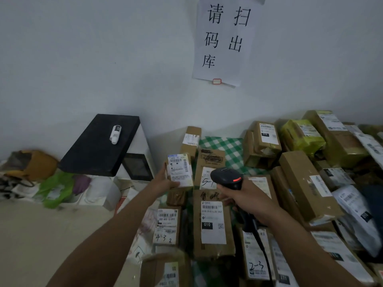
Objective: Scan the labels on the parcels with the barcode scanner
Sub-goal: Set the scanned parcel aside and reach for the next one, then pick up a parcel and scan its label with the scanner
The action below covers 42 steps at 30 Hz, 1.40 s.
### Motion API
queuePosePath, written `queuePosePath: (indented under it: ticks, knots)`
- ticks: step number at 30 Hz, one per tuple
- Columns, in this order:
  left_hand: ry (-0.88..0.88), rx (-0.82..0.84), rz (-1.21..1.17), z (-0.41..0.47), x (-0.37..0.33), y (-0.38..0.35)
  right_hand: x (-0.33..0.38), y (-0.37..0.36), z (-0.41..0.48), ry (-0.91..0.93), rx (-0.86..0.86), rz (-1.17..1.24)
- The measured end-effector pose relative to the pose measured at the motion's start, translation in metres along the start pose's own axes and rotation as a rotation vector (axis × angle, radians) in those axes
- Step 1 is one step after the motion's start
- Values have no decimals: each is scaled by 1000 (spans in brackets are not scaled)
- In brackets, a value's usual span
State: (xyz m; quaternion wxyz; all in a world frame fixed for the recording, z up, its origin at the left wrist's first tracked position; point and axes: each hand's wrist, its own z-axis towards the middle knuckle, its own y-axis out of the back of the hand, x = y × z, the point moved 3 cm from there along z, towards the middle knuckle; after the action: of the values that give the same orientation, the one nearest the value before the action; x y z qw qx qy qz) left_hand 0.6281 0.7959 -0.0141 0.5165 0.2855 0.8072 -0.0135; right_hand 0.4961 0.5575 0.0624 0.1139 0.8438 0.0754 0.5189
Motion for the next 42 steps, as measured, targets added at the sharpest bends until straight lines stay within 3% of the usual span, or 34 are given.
queuePosePath:
  ticks: [8, 15, 18, 21, 23, 27, 31, 39, 42]
  knots:
    - [72, 130, -14, 24, 49, -6, -17, -13, 20, -67, 15, -34]
    - [103, 99, -25, 28, 50, -12, -26, -9, 16, -104, -25, 20]
    - [34, -145, 165, 25, 48, -15, -31, -3, 9, -106, -48, 49]
    - [-153, -314, 366, -3, 19, -40, -39, 7, -2, -114, -78, 102]
    - [-198, -266, 408, -23, 12, -69, -44, 11, -10, -123, -93, 125]
    - [44, -27, 504, -36, 34, -107, -55, 16, -26, -133, -114, 148]
    - [76, 100, 552, -37, 45, -122, -70, 20, -37, -158, -133, 176]
    - [46, 26, 555, -40, 50, -125, -109, 44, -56, -196, -205, 272]
    - [-101, -118, 611, -54, 24, -143, -120, 52, -65, -197, -232, 278]
